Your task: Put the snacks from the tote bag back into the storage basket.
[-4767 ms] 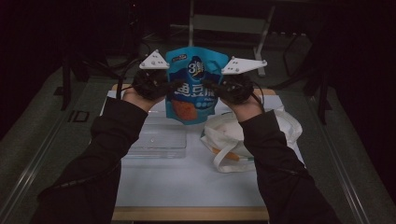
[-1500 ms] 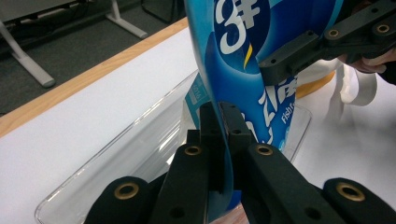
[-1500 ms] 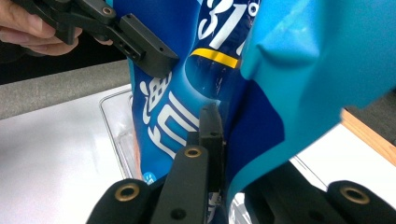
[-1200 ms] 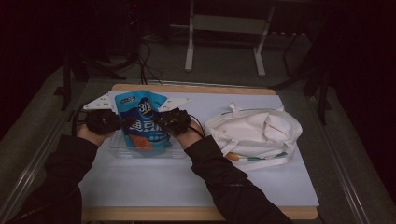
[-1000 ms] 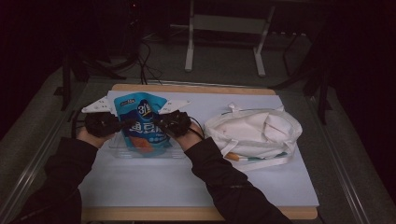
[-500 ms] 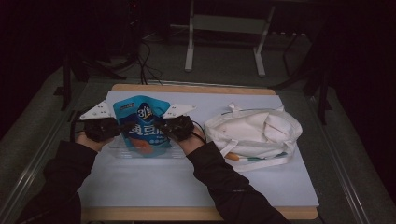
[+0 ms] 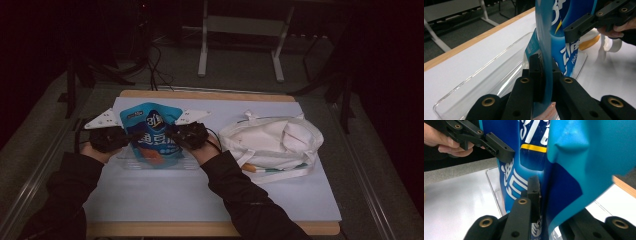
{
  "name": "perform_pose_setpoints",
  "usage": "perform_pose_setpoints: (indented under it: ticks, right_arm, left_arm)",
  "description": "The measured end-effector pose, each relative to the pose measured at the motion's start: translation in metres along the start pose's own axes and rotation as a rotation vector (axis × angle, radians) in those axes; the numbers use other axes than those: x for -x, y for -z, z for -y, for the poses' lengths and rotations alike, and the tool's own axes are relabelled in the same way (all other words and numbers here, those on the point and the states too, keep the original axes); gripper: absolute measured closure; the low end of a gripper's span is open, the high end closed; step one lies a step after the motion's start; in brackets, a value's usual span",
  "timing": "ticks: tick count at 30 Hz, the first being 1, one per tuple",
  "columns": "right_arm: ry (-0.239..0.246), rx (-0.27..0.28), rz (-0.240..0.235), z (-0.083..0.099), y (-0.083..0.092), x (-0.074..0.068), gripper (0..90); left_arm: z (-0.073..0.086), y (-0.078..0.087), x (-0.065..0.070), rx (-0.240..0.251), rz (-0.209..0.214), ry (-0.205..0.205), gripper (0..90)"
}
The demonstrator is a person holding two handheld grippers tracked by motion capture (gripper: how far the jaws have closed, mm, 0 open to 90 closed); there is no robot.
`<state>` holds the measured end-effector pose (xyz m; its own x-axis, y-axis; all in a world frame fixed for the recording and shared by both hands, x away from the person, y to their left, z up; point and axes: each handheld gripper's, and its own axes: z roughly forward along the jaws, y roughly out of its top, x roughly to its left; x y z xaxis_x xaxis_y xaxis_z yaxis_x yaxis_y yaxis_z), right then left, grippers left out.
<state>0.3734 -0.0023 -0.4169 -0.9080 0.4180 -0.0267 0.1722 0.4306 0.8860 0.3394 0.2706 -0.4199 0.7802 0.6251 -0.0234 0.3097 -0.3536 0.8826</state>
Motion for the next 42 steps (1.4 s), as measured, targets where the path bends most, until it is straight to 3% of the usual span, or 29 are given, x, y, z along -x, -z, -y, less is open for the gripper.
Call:
perform_pose_setpoints:
  ticks: [3,9,13,15,18,19,20,25,38,42]
  right_arm:
    - [-0.001,0.002,0.003,0.0,0.001,0.001,76.5]
    - [0.005,0.012,-0.005,-0.001,0.002,0.001,54.2]
    - [-0.01,0.014,-0.009,-0.003,0.003,0.001,43.5]
    - [-0.02,0.012,-0.021,-0.002,0.002,0.003,36.7]
    - [-0.023,0.01,-0.029,-0.001,0.001,0.003,28.7]
    - [-0.019,0.013,-0.033,-0.001,0.001,0.003,26.4]
    - [-0.02,0.018,-0.039,0.0,0.002,0.003,25.4]
    - [-0.049,0.05,-0.046,-0.002,0.005,0.005,18.2]
    - [-0.038,0.032,-0.041,0.0,0.014,0.01,15.1]
    - [-0.039,0.028,-0.049,0.002,0.017,0.012,15.1]
  left_arm:
    - [0.0,-0.001,0.001,-0.006,-0.008,-0.002,80.4]
    - [0.001,0.0,0.002,0.011,-0.019,0.009,73.2]
    - [0.0,0.0,0.003,0.011,-0.02,0.022,58.4]
    - [-0.001,-0.001,0.002,0.002,0.001,0.049,45.8]
    - [0.0,-0.001,0.003,0.01,-0.011,0.044,31.7]
    - [0.0,-0.002,0.003,0.006,0.006,0.041,28.1]
    - [0.0,-0.003,0.003,0.001,0.006,0.05,18.5]
    - [0.003,-0.005,0.001,-0.019,0.02,0.068,5.0]
    - [0.011,0.003,0.006,-0.013,-0.083,0.108,1.6]
    - [0.015,0.005,0.01,-0.002,-0.082,0.122,1.6]
